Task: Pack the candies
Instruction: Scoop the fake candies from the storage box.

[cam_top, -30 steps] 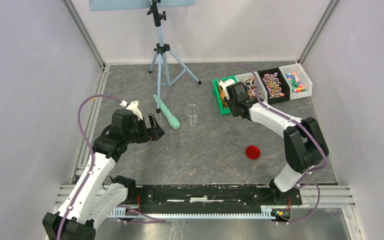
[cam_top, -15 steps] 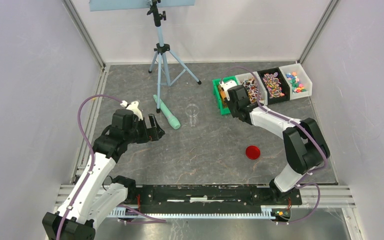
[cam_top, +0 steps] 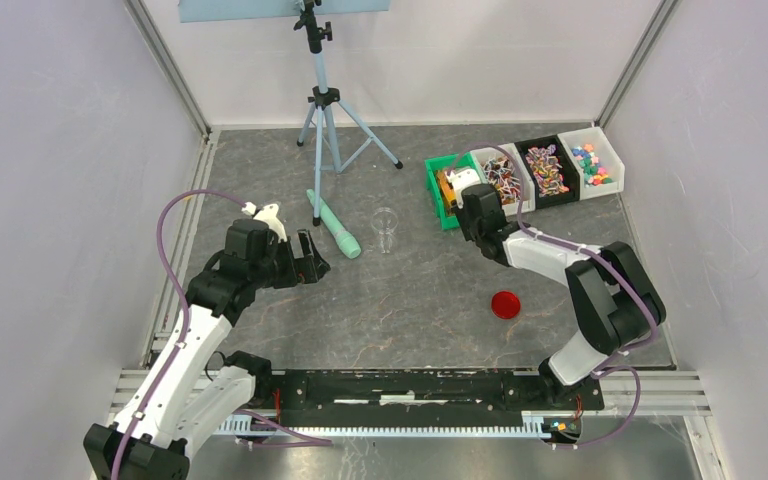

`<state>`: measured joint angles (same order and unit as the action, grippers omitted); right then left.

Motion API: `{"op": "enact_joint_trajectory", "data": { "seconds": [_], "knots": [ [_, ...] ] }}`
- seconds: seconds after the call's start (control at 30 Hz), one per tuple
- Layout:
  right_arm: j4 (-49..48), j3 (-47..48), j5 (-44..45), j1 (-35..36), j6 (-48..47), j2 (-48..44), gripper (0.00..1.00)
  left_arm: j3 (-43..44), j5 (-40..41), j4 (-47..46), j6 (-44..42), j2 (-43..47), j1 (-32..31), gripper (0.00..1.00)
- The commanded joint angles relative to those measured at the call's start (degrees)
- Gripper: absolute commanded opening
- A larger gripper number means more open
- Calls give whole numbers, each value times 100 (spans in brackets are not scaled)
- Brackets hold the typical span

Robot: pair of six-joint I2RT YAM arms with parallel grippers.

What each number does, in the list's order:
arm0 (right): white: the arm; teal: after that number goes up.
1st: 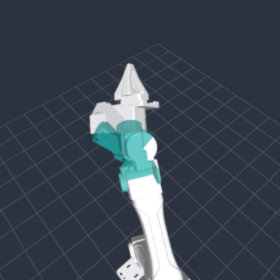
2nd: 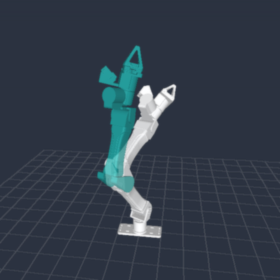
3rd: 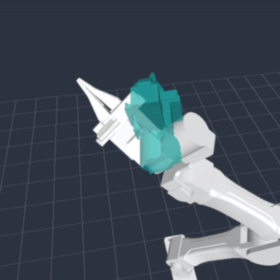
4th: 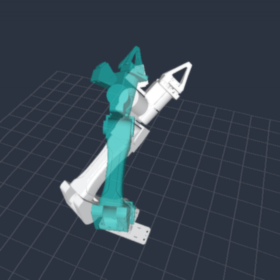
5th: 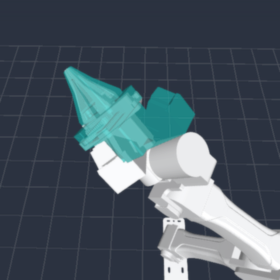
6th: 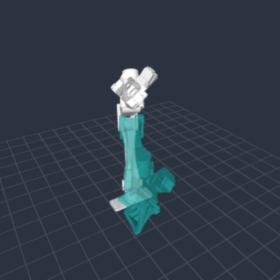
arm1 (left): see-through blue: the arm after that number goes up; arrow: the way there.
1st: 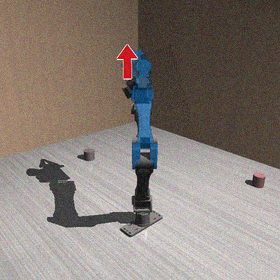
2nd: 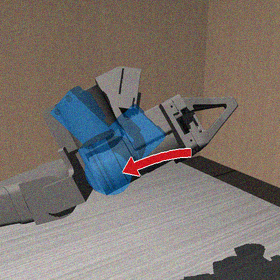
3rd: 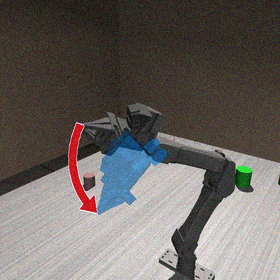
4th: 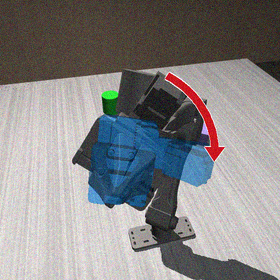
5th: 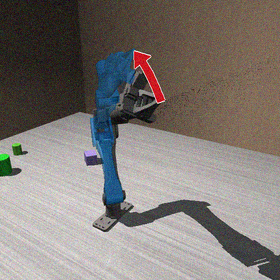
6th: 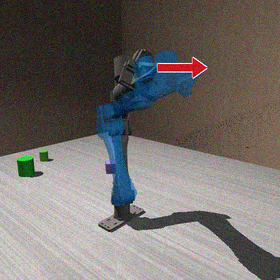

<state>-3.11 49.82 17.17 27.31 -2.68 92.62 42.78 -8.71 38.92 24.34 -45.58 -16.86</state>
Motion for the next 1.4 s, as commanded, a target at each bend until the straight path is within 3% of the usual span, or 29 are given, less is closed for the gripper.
{"op": "enact_joint_trajectory", "data": {
  "seconds": [0.0,0.27,0.7,1.0,1.37],
  "knots": [
    [-643,-309,-48,-4,92,-273,0,90,159,-50,-141,73,-45,100],
    [-1578,-1006,-121,-30,23,-890,0,98,194,-35,-131,76,-73,100],
    [-1952,-1540,-45,-24,-70,-1651,0,106,199,-25,-133,84,-93,100],
    [-1494,-1593,-225,-24,-306,-2300,0,107,217,-22,-123,127,-133,100],
    [-28,-909,-946,-28,-617,-2700,0,99,97,-81,-149,88,-141,100]
  ]
}}
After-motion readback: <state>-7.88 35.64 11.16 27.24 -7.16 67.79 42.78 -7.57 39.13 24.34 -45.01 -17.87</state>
